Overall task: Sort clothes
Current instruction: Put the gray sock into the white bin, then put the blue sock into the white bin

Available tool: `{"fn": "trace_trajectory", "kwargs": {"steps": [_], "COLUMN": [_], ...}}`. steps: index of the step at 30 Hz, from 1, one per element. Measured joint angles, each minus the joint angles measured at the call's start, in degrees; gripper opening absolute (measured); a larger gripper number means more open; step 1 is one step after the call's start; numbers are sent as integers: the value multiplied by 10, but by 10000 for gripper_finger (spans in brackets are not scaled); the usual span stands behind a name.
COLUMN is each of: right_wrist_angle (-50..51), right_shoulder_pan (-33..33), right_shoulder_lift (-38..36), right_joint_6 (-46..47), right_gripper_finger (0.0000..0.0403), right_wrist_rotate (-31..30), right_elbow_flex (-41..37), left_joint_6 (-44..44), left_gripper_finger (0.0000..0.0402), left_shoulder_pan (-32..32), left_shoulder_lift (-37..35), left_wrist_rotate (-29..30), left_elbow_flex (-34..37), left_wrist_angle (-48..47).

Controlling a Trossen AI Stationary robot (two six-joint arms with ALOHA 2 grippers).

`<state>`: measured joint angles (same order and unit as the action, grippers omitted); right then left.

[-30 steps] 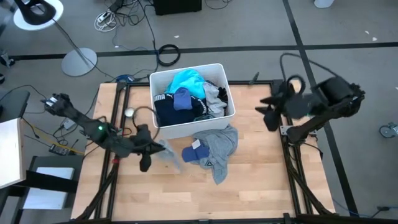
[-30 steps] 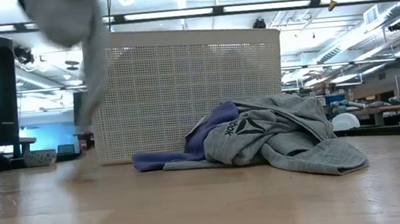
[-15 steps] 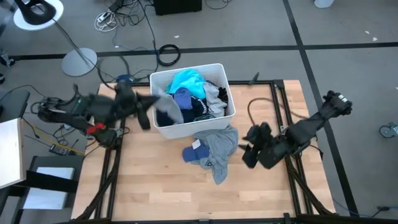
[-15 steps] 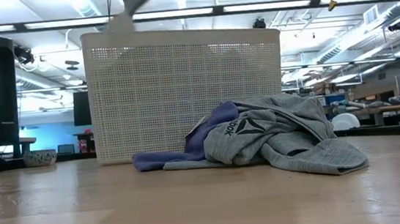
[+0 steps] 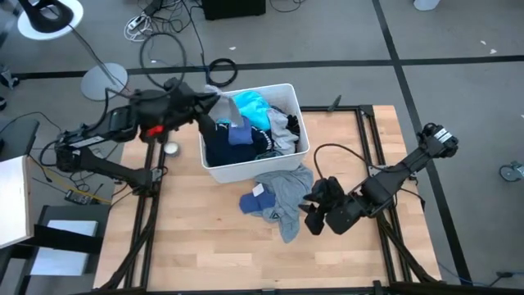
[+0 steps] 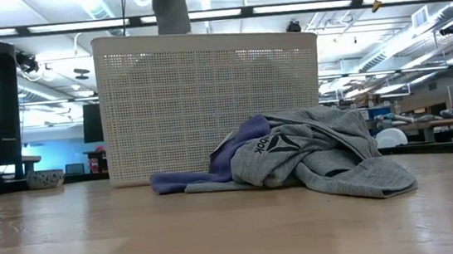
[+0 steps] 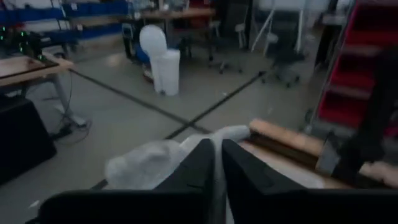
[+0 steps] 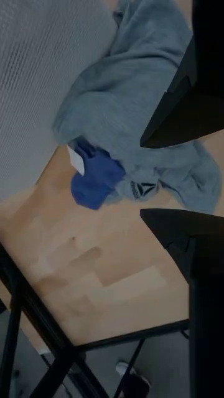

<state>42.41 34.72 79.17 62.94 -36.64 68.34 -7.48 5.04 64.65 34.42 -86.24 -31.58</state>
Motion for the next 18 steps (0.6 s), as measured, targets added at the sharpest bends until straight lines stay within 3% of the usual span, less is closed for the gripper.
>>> {"fn": "trace_trajectory", "kwargs": {"steps": [5,9,18], "right_wrist_angle": [-22,-67,-210], "right_shoulder_pan": [-4,-9,-38], "right_shoulder_lift": [4,25,148], "right_joint_6": [-8,-82,-290], "right_gripper_finger": [169,169,167], "right_wrist_rotate": [-9,-8,-6], "right_elbow_flex": [0,0,0], "left_joint_6": [-10,-22,-44], "left_gripper_finger": [95,128,142], "left_shoulder_pan": [34,41,-11], "left_shoulder_lift": [13,9,-66], "left_wrist_rotate": [-42,-72,-99], "left_elbow_flex": [0,0,24], "left_wrist_angle": [-40,-49,-81]}}
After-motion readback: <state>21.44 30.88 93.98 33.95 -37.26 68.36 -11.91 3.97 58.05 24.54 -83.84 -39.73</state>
